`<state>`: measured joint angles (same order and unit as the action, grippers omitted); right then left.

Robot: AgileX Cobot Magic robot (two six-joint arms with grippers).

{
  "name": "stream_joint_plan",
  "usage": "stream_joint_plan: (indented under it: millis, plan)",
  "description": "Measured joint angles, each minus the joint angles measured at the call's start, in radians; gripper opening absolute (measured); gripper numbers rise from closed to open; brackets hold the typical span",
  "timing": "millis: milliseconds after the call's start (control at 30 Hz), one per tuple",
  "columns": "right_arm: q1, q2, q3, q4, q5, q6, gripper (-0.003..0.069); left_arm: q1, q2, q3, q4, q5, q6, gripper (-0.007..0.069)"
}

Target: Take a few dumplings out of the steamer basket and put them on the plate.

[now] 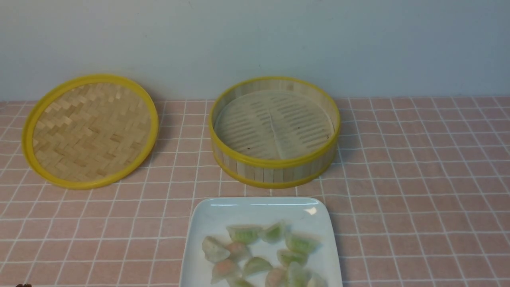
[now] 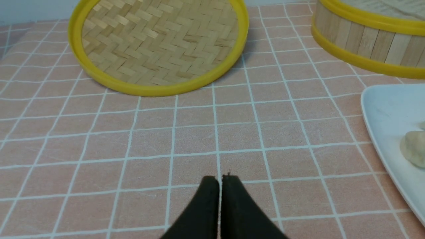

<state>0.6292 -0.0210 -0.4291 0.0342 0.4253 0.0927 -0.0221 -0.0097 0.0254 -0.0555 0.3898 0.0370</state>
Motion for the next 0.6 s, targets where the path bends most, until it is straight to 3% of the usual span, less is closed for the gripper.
stream_joint_plan:
  millis: [133,367,500,600]
  plan:
    - [-0.051,0.001,0.082,-0.023,-0.018,-0.008,-0.0015,0.000,0.000,0.000,0.000,0.000,0.000,-0.0006]
    - [-0.406,0.001,0.304,-0.060,-0.020,-0.009,-0.0015,0.000,0.000,0.000,0.000,0.000,0.000,-0.0006]
    - [-0.540,0.002,0.432,-0.060,-0.016,-0.009,-0.0015,0.000,0.000,0.000,0.000,0.000,0.000,-0.0006]
    - [-0.587,0.004,0.448,-0.060,-0.026,-0.006,-0.0015,0.000,0.000,0.000,0.000,-0.001,0.000,-0.0006]
